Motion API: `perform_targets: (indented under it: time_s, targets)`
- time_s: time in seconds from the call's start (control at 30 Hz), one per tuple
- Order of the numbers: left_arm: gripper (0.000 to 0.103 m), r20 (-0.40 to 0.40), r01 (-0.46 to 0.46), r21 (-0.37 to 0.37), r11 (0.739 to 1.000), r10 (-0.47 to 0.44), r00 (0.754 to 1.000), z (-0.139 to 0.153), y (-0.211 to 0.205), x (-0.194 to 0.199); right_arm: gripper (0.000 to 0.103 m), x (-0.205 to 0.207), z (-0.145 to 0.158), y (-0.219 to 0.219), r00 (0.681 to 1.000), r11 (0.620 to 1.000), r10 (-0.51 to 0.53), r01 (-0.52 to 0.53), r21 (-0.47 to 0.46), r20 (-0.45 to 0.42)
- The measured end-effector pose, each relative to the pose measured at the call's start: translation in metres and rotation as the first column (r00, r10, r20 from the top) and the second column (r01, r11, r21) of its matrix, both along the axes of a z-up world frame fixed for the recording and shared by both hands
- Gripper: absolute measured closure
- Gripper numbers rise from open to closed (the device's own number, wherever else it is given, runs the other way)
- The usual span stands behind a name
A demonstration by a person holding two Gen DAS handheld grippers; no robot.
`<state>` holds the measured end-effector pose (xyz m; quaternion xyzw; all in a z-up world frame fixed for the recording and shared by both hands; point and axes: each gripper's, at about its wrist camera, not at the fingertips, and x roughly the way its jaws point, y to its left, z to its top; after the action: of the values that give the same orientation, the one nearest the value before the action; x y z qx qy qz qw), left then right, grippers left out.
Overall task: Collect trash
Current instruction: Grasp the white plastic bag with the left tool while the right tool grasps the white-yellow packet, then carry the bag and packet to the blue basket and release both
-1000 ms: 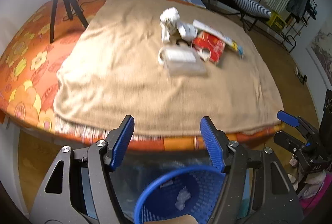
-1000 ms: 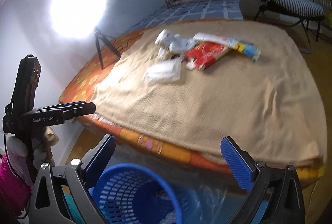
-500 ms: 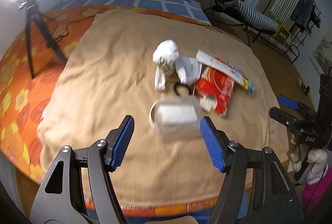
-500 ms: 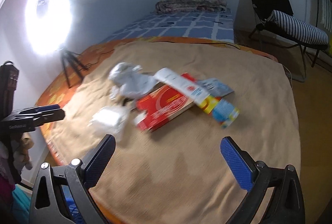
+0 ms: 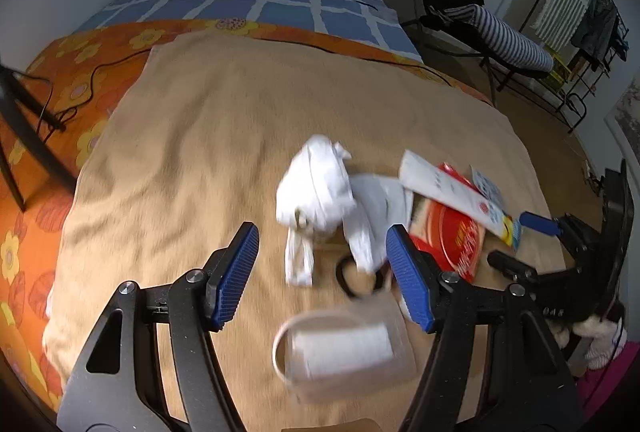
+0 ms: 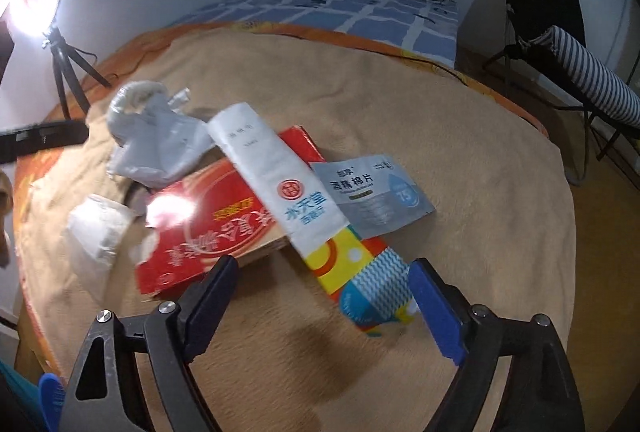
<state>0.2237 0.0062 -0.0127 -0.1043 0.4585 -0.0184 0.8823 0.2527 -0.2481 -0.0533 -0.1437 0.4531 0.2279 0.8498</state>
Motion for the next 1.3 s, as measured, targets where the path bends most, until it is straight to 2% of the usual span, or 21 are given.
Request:
perform_targets:
  time_s: [0.2, 0.3, 0.37, 0.4, 0.43, 0.5, 0.53, 0.73, 0.77, 0.8, 1.0, 1.17, 1.3]
  targets:
    - [0.035, -0.050, 0.005, 0.062, 0.998, -0.002, 0.999, -0.013, -0.005, 0.030, 0.015, 0.006, -0.006, 0.004, 1.000, 1.000, 0.004, -0.004, -0.001, 0.004]
    - [0.035, -0.074, -0.010, 0.039, 0.999, 0.012, 0.997, -0.018, 0.001, 0.037, 0.018, 0.006, -0.007, 0.005, 1.000, 1.000, 0.013, -0.013, -0.002, 0.007]
    - [0.037, -0.082, -0.022, 0.021, 1.000, 0.024, 0.996, -0.021, 0.005, 0.038, 0.033, 0.007, -0.009, 0.002, 1.000, 1.000, 0.009, -0.009, 0.004, -0.010]
    - [0.042, -0.084, -0.029, 0.018, 0.999, 0.030, 0.996, -0.022, 0.007, 0.039, 0.044, 0.007, -0.010, 0.000, 1.000, 1.000, 0.008, -0.008, 0.009, -0.023]
    - [0.045, -0.088, -0.033, 0.016, 0.999, 0.034, 0.996, -0.023, 0.008, 0.038, 0.049, 0.008, -0.012, -0.003, 0.999, 1.000, 0.008, -0.007, 0.018, -0.042]
    - [0.059, -0.096, -0.038, 0.007, 0.999, 0.039, 0.995, -0.024, 0.010, 0.038, 0.056, 0.007, -0.016, -0.006, 0.997, 0.999, 0.013, -0.010, 0.038, -0.076]
    - [0.059, -0.097, -0.039, 0.007, 0.999, 0.040, 0.994, -0.024, 0.011, 0.037, 0.061, 0.007, -0.017, -0.007, 0.996, 0.999, 0.015, -0.011, 0.045, -0.086]
    - [0.064, -0.067, -0.059, 0.028, 0.998, 0.061, 0.996, -0.014, 0.014, 0.027, 0.074, -0.002, -0.005, -0.014, 0.995, 0.990, 0.016, -0.002, 0.140, -0.101]
    - [0.064, -0.061, -0.062, 0.030, 0.998, 0.064, 0.996, -0.012, 0.015, 0.025, 0.081, -0.004, -0.003, -0.014, 0.995, 0.989, 0.017, -0.002, 0.150, -0.100]
    - [0.064, -0.052, -0.068, 0.031, 0.997, 0.069, 0.996, -0.008, 0.017, 0.022, 0.097, -0.005, -0.001, -0.014, 0.995, 0.988, 0.016, 0.000, 0.157, -0.100]
    - [0.064, -0.018, -0.078, 0.044, 0.996, 0.079, 0.997, 0.012, 0.023, 0.006, 0.099, -0.018, 0.015, -0.016, 0.997, 0.984, -0.003, 0.016, 0.177, -0.075]
    - [0.064, 0.013, -0.066, 0.047, 0.997, 0.066, 0.998, 0.032, 0.024, -0.015, 0.100, -0.032, 0.033, -0.022, 0.997, 0.969, -0.012, 0.029, 0.245, -0.070]
    - [0.064, 0.033, -0.053, 0.054, 0.997, 0.052, 0.998, 0.047, 0.023, -0.036, 0.100, -0.048, 0.048, -0.021, 0.999, 0.965, -0.010, 0.021, 0.260, -0.047]
